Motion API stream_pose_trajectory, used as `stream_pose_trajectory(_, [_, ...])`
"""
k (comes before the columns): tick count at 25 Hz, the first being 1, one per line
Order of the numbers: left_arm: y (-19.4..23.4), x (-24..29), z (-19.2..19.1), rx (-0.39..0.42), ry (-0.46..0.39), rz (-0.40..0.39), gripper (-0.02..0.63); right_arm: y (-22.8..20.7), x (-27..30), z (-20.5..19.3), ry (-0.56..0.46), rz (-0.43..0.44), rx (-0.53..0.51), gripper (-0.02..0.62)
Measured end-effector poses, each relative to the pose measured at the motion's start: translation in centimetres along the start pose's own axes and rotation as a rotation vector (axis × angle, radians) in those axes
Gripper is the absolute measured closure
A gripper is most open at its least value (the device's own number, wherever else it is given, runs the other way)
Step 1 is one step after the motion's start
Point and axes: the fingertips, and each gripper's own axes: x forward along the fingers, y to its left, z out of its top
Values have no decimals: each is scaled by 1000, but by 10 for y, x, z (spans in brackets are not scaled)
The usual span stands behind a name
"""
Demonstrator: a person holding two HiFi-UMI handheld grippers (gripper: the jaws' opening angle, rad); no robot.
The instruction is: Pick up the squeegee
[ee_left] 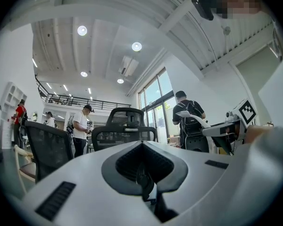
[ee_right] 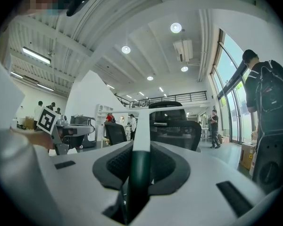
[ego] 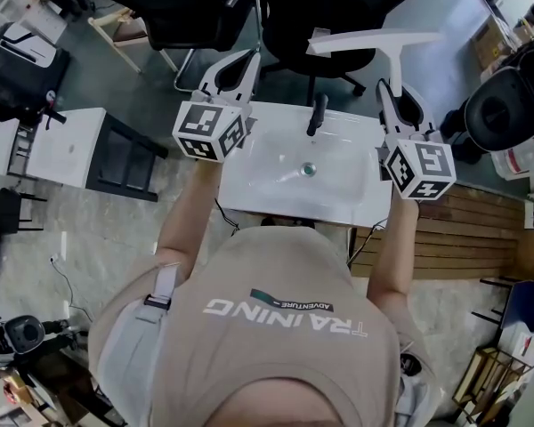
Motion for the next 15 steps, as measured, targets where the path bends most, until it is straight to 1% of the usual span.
stream_pose_trajectory(15, [7,11,1,4,0,4,594,-5,12,4,-4,9,-12,508])
